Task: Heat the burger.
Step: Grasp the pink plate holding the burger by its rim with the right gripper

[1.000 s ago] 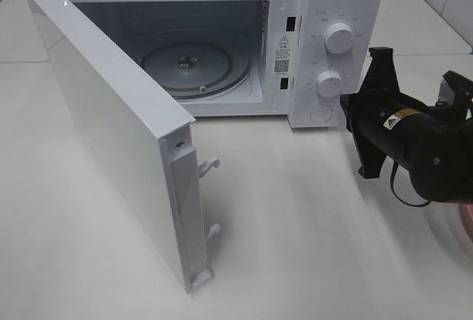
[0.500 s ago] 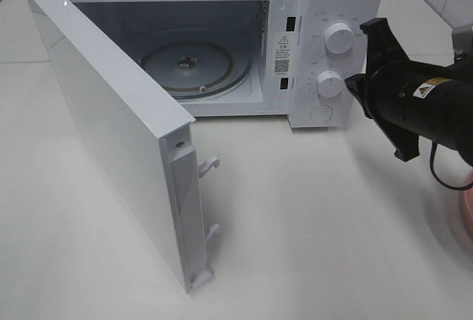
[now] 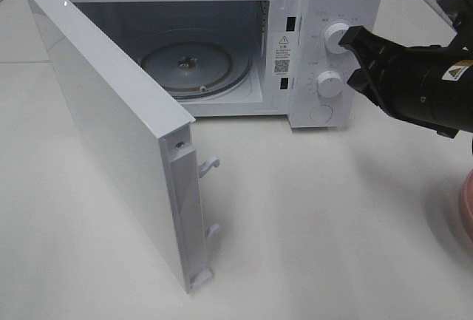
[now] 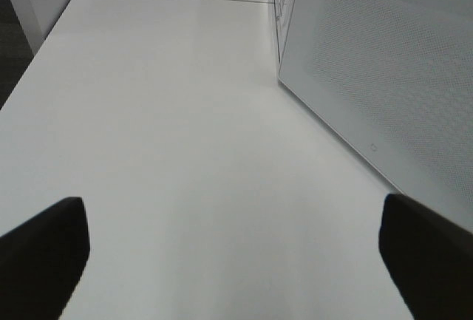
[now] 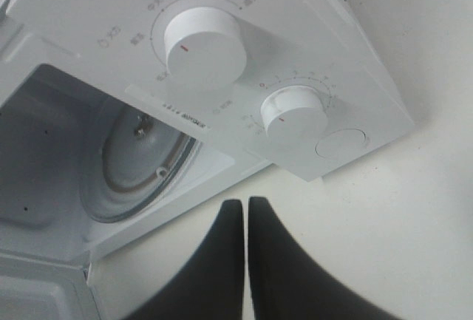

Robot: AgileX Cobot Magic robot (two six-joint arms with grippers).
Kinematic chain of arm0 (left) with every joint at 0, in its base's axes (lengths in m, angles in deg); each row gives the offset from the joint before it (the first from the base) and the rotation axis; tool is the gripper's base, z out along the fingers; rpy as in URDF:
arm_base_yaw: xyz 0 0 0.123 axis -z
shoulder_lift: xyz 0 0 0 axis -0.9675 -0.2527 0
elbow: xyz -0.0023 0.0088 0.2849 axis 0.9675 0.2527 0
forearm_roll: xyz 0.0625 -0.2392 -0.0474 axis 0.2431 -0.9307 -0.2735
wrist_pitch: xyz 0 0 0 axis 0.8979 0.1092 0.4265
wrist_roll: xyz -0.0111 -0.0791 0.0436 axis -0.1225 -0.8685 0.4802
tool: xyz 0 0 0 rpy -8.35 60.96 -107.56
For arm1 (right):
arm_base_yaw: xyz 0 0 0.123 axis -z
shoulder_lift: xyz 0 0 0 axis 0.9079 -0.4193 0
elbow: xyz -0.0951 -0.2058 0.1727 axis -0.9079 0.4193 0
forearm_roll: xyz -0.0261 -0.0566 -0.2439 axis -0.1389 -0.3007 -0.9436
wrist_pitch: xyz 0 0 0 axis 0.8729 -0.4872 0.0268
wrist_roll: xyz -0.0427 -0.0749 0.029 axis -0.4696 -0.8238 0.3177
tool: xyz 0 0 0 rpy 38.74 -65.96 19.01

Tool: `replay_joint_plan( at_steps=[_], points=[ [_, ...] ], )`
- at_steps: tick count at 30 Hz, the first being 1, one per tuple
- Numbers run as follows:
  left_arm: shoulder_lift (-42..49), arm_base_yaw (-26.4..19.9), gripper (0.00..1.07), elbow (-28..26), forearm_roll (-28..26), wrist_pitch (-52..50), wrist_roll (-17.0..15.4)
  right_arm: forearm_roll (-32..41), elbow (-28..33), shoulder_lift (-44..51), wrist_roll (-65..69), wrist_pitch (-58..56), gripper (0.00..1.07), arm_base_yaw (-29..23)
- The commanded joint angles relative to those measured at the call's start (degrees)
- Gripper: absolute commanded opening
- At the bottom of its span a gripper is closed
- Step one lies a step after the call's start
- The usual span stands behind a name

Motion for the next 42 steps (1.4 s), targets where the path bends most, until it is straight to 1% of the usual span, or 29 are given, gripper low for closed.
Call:
replay_joint_plan(
  at_steps=[1, 4, 6, 9, 11, 14, 16, 17, 19, 20, 21, 23, 24, 25, 27, 28, 29, 30, 31, 32, 33, 34, 35, 36, 37, 38, 39, 40, 42],
  points=[
    [0.9, 0.3, 1.01, 0.0, -0.2, 0.0, 0.0, -0.2, -0.4, 2.6, -5.8, -4.9, 0.0, 0.3],
    [0.9, 0.3, 1.01, 0.0, -0.2, 0.0, 0.0, -0.2, -0.8, 3.1, -7.0, -6.5, 0.0, 0.3],
    [0.9, 0.3, 1.01, 0.0, -0.2, 0.0, 0.0, -0.3, -2.9, 4.4, -12.3, -13.6, 0.0, 0.3],
    [0.9, 0.3, 1.01, 0.0, -0.2, 0.0, 0.0, -0.4, -3.5, 4.4, -13.5, -15.1, 0.0, 0.3],
    [0.9, 0.3, 1.01, 0.0, -0.2, 0.0, 0.0, -0.5, -6.2, 4.5, -18.6, -21.9, 0.0, 0.3],
    [0.9, 0.3, 1.01, 0.0, -0.2, 0.0, 0.0, -0.5, -6.9, 4.5, -19.8, -23.5, 0.0, 0.3],
    [0.9, 0.3, 1.01, 0.0, -0.2, 0.0, 0.0, -0.5, -9.1, 4.5, -24.2, -29.5, 0.0, 0.3],
    [0.9, 0.3, 1.01, 0.0, -0.2, 0.0, 0.0, -0.5, -9.1, 4.5, -24.2, -29.5, 0.0, 0.3],
    [0.9, 0.3, 1.01, 0.0, -0.2, 0.0, 0.0, -0.5, -10.6, 4.5, -27.3, -34.4, 0.0, 0.3],
    [0.9, 0.3, 1.01, 0.0, -0.2, 0.0, 0.0, -0.5, -10.6, 4.5, -27.3, -34.4, 0.0, 0.3],
    [0.9, 0.3, 1.01, 0.0, -0.2, 0.0, 0.0, -1.5, -11.7, 4.5, -29.0, -38.1, 0.0, 0.3],
    [0.9, 0.3, 1.01, 0.0, -0.2, 0.0, 0.0, -2.3, -12.1, 4.5, -29.7, -39.5, 0.0, 0.3],
    [0.9, 0.3, 1.01, 0.0, -0.2, 0.0, 0.0, -4.9, -13.0, 4.5, -30.3, -42.5, 0.0, 0.3],
    [0.9, 0.3, 1.01, 0.0, -0.2, 0.0, 0.0, -4.9, -13.0, 4.5, -30.3, -42.5, 0.0, 0.3],
    [0.9, 0.3, 1.01, 0.0, -0.2, 0.0, 0.0, -8.9, -14.2, 4.5, -29.9, -46.2, 0.05, 0.3],
    [0.9, 0.3, 1.01, 0.0, -0.2, 0.0, 0.0, -8.9, -14.2, 4.5, -29.9, -46.2, 0.05, 0.3],
    [0.9, 0.3, 1.01, 0.0, -0.2, 0.0, 0.0, -11.3, -14.3, 4.5, -28.7, -48.2, 0.14, 0.3],
    [0.9, 0.3, 1.01, 0.0, -0.2, 0.0, 0.0, -11.3, -14.3, 4.5, -28.7, -48.2, 0.14, 0.3],
    [0.9, 0.3, 1.01, 0.0, -0.2, 0.0, 0.0, -12.9, -14.3, 4.5, -28.1, -49.0, 0.2, 0.3],
    [0.9, 0.3, 1.01, 0.0, -0.2, 0.0, 0.0, -16.1, -14.3, 4.5, -27.0, -50.4, 0.34, 0.3],
    [0.9, 0.3, 1.01, 0.0, -0.2, 0.0, 0.0, -16.1, -14.3, 4.5, -27.0, -50.4, 0.34, 0.3],
    [0.9, 0.3, 1.01, 0.0, -0.2, 0.0, 0.0, -18.6, -14.3, 4.5, -26.0, -52.0, 0.54, 0.3],
    [0.9, 0.3, 1.01, 0.0, -0.2, 0.0, 0.0, -19.9, -14.3, 4.5, -26.0, -52.9, 0.66, 0.3],
    [0.9, 0.3, 1.01, 0.0, -0.2, 0.0, 0.0, -19.9, -14.3, 4.5, -26.0, -52.9, 0.66, 0.3],
    [0.9, 0.3, 1.01, 0.0, -0.2, 0.0, 0.0, -22.3, -14.3, 4.5, -26.0, -55.2, 0.86, 0.3],
    [0.9, 0.3, 1.01, 0.0, -0.2, 0.0, 0.0, -23.7, -14.3, 4.5, -26.0, -56.4, 0.96, 0.3],
    [0.9, 0.3, 1.01, 0.0, -0.2, 0.0, 0.0, -23.7, -14.3, 4.5, -26.0, -56.4, 0.96, 0.3],
    [0.9, 0.3, 1.01, 0.0, -0.2, 0.0, 0.0, -26.1, -14.3, 4.5, -25.8, -59.2, 0.99, 0.3],
    [0.9, 0.3, 1.01, 0.0, -0.2, 0.0, 0.0, -27.4, -14.3, 4.5, -25.2, -60.5, 0.99, 0.3]
  ],
)
